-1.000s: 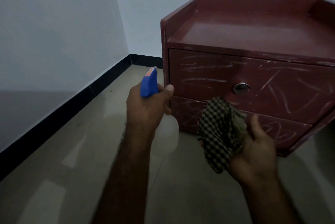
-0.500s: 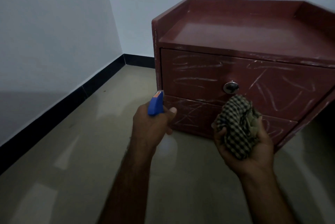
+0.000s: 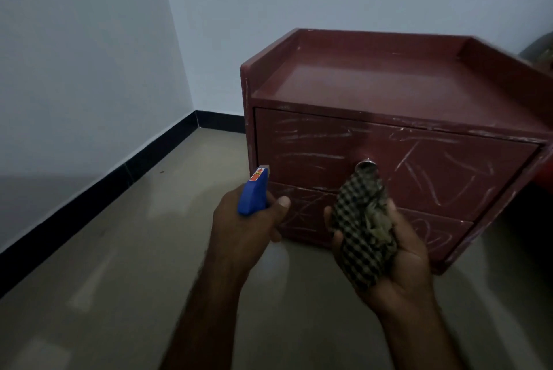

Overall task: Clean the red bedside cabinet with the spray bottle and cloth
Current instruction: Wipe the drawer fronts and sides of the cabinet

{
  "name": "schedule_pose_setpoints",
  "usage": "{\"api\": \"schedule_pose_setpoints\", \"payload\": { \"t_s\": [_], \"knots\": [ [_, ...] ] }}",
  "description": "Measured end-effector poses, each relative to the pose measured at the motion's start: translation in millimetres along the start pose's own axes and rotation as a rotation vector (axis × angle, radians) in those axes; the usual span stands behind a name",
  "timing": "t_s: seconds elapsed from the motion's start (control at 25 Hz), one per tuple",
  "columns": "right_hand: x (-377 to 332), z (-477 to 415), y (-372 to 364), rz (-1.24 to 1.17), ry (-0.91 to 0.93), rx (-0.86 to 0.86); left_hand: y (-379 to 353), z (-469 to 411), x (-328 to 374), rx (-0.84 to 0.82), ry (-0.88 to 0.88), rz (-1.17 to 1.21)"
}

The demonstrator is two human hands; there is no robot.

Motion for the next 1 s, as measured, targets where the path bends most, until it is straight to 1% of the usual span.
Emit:
{"api": "schedule_pose_setpoints", "payload": {
  "t_s": [0.08,0.16,0.28,0.44,0.52,0.56,0.68,0.76,0.84,0.88,1.0],
  "knots": [
    [-0.7,0.1,-3.5,0.176,0.048,0.019,1.2,-0.8,9.8,0.007,-0.046,0.016],
    [-3.4,-0.7,-11.8,0.332,0.142,0.012,2.5,-1.1,18.0,0.011,-0.076,0.03],
    [-12.7,-2.5,-25.2,0.451,0.293,0.014,1.4,1.9,24.2,0.015,-0.09,0.059],
    [-36.0,-8.5,-61.6,0.781,0.537,-0.095,4.7,1.4,27.0,0.039,-0.096,0.055],
    [-50.3,-11.6,-82.2,1.005,0.699,-0.128,8.1,0.1,27.9,0.063,-0.094,0.058],
    [-56.2,-13.2,-91.7,1.15,0.791,-0.139,10.4,-0.6,28.1,0.084,-0.092,0.065],
    [-61.8,-19.4,-119.8,1.697,1.083,-0.157,18.0,-3.4,27.9,0.145,-0.084,0.071],
    [-58.6,-23.7,-133.6,1.929,1.271,-0.162,21.1,-6.6,25.7,0.167,-0.067,0.059],
    [-54.3,-27.5,-143.5,2.03,1.461,-0.185,24.5,-8.6,22.9,0.195,-0.036,0.072],
    [-53.3,-30.2,-146.3,2.068,1.525,-0.189,26.3,-9.3,22.8,0.211,-0.026,0.084],
    [-55.2,-40.0,-147.9,2.156,1.615,-0.128,29.7,-13.0,26.0,0.248,-0.006,0.132]
  ]
}}
Point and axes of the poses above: each hand's wrist, its own z-axis away from the middle knuckle, its own y-axis out of the back of the hand, x = y × z, the point moved 7 cm from there along -z, towards the middle knuckle, and after that the axes turned 6 degrees about y, right-handed, at the moved point
